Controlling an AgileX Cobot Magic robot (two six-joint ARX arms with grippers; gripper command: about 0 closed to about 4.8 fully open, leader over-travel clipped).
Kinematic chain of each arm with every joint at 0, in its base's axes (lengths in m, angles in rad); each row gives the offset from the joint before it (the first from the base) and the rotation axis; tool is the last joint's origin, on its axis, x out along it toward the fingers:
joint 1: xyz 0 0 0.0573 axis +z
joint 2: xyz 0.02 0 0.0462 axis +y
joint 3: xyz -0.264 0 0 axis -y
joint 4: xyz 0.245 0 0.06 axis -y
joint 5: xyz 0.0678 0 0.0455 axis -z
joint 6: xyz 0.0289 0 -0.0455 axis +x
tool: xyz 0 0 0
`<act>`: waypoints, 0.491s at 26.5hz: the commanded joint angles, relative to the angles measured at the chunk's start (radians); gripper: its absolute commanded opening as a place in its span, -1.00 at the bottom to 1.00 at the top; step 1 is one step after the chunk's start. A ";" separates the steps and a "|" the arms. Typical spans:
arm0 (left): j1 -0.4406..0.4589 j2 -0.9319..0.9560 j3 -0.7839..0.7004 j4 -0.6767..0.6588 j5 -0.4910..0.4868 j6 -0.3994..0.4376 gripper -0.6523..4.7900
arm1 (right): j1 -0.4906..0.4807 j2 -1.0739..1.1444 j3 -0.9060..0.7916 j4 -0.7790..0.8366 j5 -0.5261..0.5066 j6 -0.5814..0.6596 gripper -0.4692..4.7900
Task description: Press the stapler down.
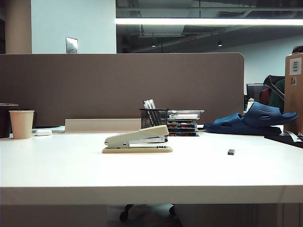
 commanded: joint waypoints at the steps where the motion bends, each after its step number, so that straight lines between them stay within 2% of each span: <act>1: 0.002 0.000 0.001 0.008 0.003 -0.003 -0.78 | 0.001 0.000 -0.005 0.017 -0.001 0.004 -0.86; 11: 0.001 0.000 0.002 0.008 0.005 -0.003 -0.78 | 0.001 0.000 -0.005 0.021 -0.001 0.004 -0.86; 13: 0.001 0.000 0.002 0.009 0.046 -0.003 -0.78 | 0.001 0.000 -0.005 0.021 -0.001 0.004 -0.86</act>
